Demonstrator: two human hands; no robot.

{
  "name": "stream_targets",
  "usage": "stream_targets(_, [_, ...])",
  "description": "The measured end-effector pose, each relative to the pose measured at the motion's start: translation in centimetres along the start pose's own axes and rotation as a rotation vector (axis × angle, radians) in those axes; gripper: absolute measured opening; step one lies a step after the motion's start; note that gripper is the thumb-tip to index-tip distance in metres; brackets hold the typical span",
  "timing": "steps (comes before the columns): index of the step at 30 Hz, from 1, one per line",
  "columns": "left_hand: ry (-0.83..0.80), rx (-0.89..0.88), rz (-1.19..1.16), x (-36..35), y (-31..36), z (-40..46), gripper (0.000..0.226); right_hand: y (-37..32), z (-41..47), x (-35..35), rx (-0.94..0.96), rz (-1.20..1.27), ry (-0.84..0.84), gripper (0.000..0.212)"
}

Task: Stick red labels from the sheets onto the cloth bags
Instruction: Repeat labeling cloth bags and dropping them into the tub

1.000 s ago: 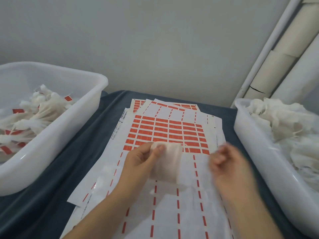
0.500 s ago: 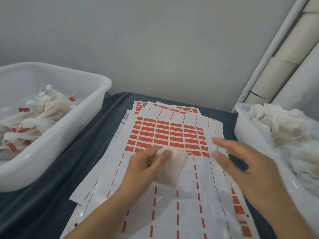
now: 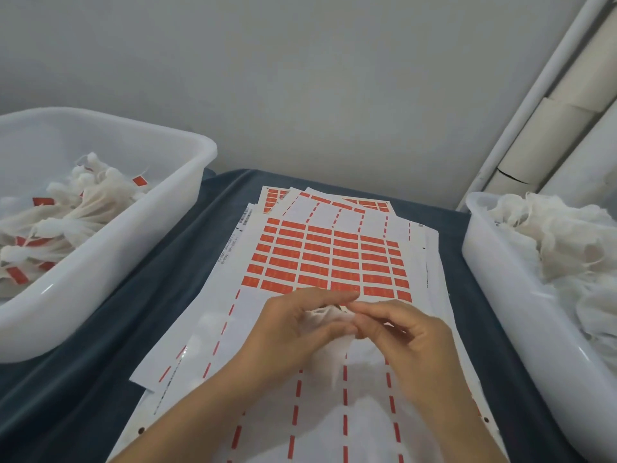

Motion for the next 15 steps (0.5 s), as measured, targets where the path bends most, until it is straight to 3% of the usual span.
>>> stream_targets(4, [0.081,-0.001,0.159,0.4,-0.4,0.0,0.020,0.4,0.0,0.2,0.003,-0.197,0.044,0.015])
stream_targets(6, [0.086,-0.024,0.184,0.5,-0.3,0.0,0.015,0.3,-0.1,-0.1,-0.015,-0.183,0.054,0.010])
stream_targets(8, [0.095,0.000,0.150,0.9,-0.4,0.0,0.007,0.2,-0.1,0.3,-0.091,0.032,0.107,0.009])
stream_targets(12, [0.135,0.108,0.009,1.6,-0.3,0.3,0.021,-0.1,-0.1,1.2,-0.171,0.512,0.171,0.018])
stream_targets(15, [0.106,0.097,0.078,1.2,-0.5,0.4,0.020,0.0,-0.1,0.5,-0.173,0.567,0.176,0.016])
Point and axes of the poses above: each hand's wrist, its own z-axis towards the middle knuckle, its own x-axis out of the back of the hand, y = z × x, the point moved 3 cm from there along z, towards the middle knuckle, and after that the axes turned 11 degrees about z, right-handed, at the moved point
